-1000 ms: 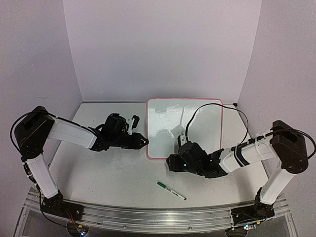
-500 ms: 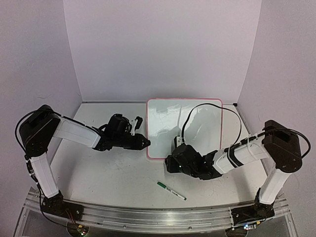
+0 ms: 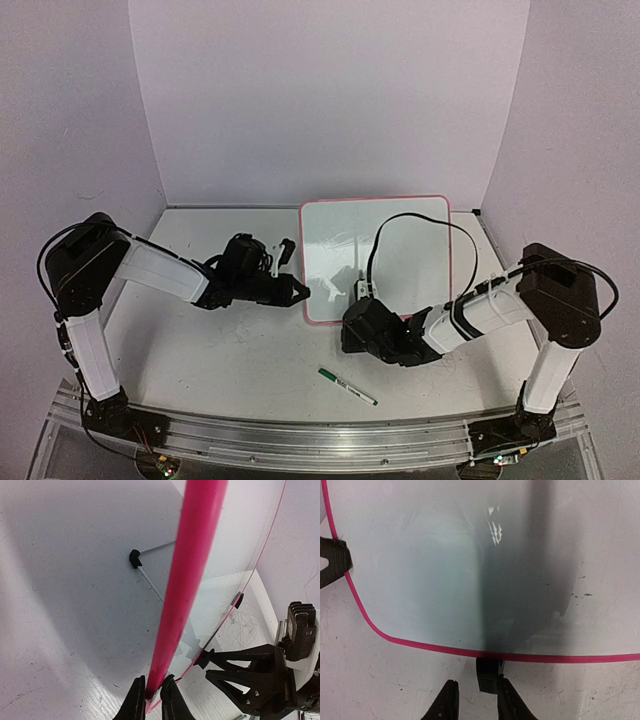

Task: Write a sentence on the whiteboard
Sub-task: Adjust the whiteboard at the center of the board, then move the whiteboard to the center of the board.

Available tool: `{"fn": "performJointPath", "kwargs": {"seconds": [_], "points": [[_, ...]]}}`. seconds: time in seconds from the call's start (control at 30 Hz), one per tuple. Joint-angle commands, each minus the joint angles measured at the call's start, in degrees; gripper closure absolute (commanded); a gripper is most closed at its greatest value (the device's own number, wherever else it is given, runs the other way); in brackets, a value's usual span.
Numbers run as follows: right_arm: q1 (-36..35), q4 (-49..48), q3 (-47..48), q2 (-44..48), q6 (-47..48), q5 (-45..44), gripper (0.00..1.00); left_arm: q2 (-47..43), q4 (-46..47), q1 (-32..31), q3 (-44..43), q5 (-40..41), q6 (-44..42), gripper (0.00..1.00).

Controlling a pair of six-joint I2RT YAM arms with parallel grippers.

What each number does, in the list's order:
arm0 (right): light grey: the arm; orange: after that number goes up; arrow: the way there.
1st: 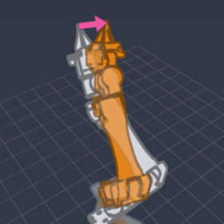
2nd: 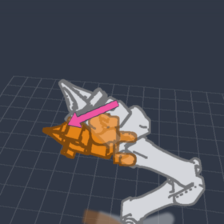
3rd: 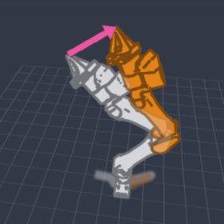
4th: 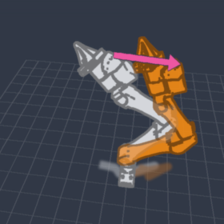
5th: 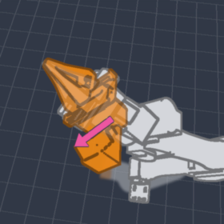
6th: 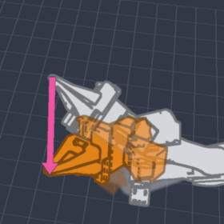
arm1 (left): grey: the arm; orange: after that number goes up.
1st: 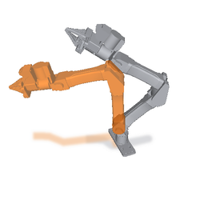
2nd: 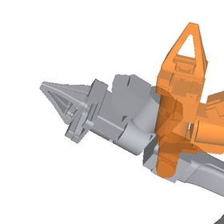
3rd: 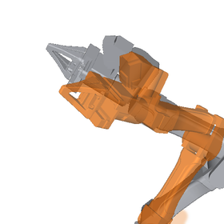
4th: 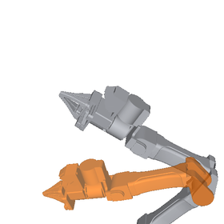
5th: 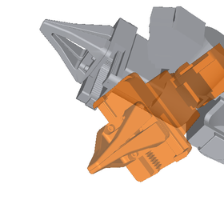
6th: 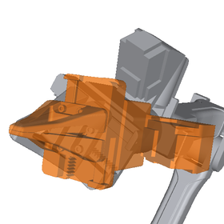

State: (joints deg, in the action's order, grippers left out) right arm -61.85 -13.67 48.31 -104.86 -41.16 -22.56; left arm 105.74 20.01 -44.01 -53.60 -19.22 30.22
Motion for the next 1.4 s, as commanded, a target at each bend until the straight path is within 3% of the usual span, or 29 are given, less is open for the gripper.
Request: {"fn": "performJointPath", "kwargs": {"seconds": [0.0,0.37,0.43,0.53,0.63,0.77,0.97,1.2,1.37], "points": [[-0.1,-1.7,2.9,-1.9,1.9,-1.8,0.78,1.8,4.0,-1.9,-1.0,-1.3,3.1,0.97],[-0.1,-2.8,-0.2,-1.4,1.4,-2.2,0.97,1.2,4.3,-3.2,-0.5,-1.3,3.7,0.96],[-0.1,-3.2,-1.4,-1.2,2.2,-2.1,1.00,0.0,4.3,-3.2,0.5,-0.8,3.9,0.86],[-0.1,-5.0,-4.1,-0.3,4.1,-1.8,1.00,-3.0,4.3,-3.2,2.2,0.5,3.8,0.59],[-0.1,-6.2,-6.7,1.1,5.1,-1.8,1.00,-7.0,3.6,-3.1,3.9,1.8,3.3,0.41],[-0.1,-6.6,-9.5,3.3,5.2,-1.8,1.00,-11.0,1.0,-3.1,4.4,3.3,2.3,0.28],[-0.8,-6.7,-12.5,6.6,6.3,-1.6,1.00,-15.8,-4.0,-3.0,4.9,8.7,0.0,0.20],[-0.9,-7.0,-8.2,4.8,6.5,-0.9,0.65,-19.3,-9.6,-2.7,5.2,15.4,-1.5,0.17],[-0.9,-7.0,-3.9,1.8,4.8,-2.6,0.47,-23.4,-11.6,-2.7,6.4,18.4,-1.2,0.13]]}}
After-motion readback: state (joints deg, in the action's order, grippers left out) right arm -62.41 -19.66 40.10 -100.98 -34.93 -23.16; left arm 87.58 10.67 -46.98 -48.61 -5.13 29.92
